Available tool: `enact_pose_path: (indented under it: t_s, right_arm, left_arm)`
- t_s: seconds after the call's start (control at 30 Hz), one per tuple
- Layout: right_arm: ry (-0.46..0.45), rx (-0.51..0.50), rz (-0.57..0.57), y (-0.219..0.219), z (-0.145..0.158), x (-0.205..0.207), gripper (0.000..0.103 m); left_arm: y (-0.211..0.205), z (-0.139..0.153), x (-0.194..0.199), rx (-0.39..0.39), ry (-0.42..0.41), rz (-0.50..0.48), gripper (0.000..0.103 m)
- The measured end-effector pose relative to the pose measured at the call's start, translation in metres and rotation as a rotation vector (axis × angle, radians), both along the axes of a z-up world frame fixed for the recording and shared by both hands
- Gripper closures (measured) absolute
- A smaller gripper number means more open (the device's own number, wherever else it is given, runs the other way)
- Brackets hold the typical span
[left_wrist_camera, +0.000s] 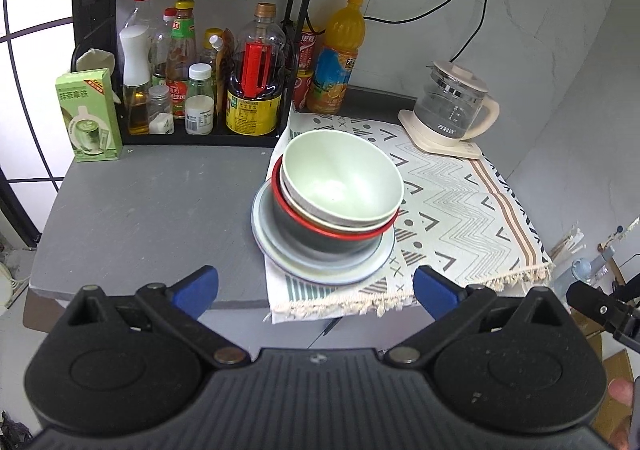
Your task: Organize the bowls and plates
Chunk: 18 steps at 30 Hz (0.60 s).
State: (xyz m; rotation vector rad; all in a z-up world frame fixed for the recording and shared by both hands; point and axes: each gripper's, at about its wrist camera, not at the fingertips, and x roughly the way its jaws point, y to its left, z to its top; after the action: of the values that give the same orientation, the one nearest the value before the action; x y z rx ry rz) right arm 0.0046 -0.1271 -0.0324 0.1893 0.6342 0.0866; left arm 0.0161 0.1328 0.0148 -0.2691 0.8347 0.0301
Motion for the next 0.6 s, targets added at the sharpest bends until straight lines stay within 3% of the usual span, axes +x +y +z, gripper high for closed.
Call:
enact_pose_path:
  t_s: [0.27,0.6]
  right_arm:
    - [0.004,0.003,0.0,0.008,-0.001,-0.032,0.0]
    - [-0.028,-0.096,0.0,0.023,0.004,-0.058,0.0]
  left_arm:
    - [0.005,0.008,-0.032,0.025,-0.046,-0.031,0.0]
    - [0.013,0.007,-0.064,0.098,-0.084,-0.055,0.0]
